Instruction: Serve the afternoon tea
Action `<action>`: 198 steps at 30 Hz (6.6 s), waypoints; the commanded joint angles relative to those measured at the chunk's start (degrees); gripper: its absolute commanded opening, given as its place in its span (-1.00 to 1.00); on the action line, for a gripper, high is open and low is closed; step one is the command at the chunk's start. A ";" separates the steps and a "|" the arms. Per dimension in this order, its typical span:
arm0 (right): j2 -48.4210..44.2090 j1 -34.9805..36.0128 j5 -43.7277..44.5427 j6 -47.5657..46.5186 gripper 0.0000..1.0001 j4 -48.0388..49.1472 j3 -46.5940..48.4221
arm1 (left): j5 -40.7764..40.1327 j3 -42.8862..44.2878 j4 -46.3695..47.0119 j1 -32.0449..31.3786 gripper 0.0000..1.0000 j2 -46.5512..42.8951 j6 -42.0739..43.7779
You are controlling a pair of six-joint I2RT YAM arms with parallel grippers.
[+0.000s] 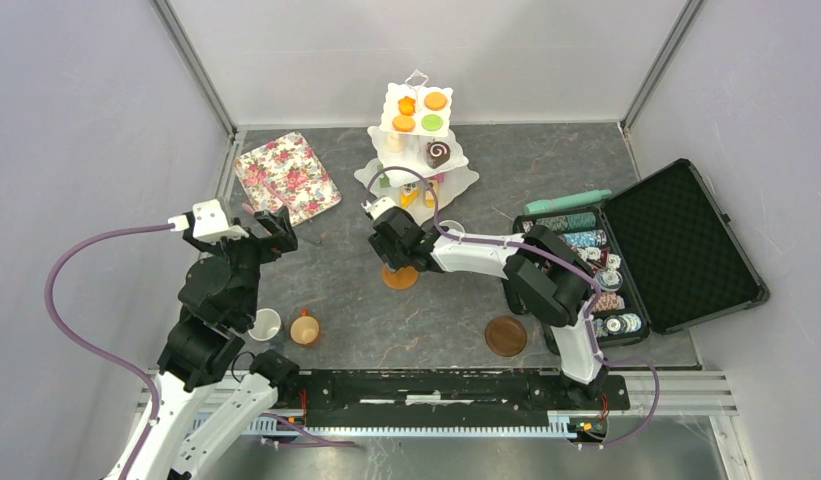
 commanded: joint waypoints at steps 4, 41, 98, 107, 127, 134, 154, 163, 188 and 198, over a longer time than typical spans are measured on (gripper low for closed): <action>2.89 -2.17 5.17 -5.41 0.31 -3.24 5.11 | 0.59 -0.06 1.75 0.30 1.00 -0.58 -0.71; 2.79 0.17 5.50 -4.58 -0.36 -11.47 10.35 | 0.97 -0.15 1.70 0.39 1.00 -1.14 -0.83; 2.48 16.48 -14.55 21.01 0.71 4.30 18.56 | -1.49 -1.05 2.31 2.67 1.00 -5.79 -1.25; 13.43 19.14 -13.17 22.97 0.62 -0.23 31.31 | -2.11 -1.05 2.37 2.67 1.00 -8.09 -1.43; 22.23 22.43 -3.31 18.44 -0.31 -2.16 43.08 | -2.55 -1.13 2.31 2.67 1.00 -9.05 -1.43; 21.55 22.35 -2.83 18.42 -0.69 0.46 43.23 | -2.55 -1.13 2.31 2.67 1.00 -8.74 -1.34; 3.56 11.77 -7.57 23.35 -1.00 10.00 24.86 | -2.82 -1.31 2.40 2.63 1.00 -7.95 -1.25; -13.10 3.65 -1.40 13.78 -1.00 2.66 8.22 | -2.29 -1.27 2.51 2.67 1.00 -6.49 -1.21; -8.03 -6.32 -4.85 -0.10 -1.00 -7.62 8.99 | -1.67 -1.30 3.02 3.03 1.00 -3.83 -1.08; -8.16 -6.31 -5.33 -0.23 -1.00 -4.97 6.01 | -1.51 -1.31 3.07 3.02 1.00 -4.03 -1.08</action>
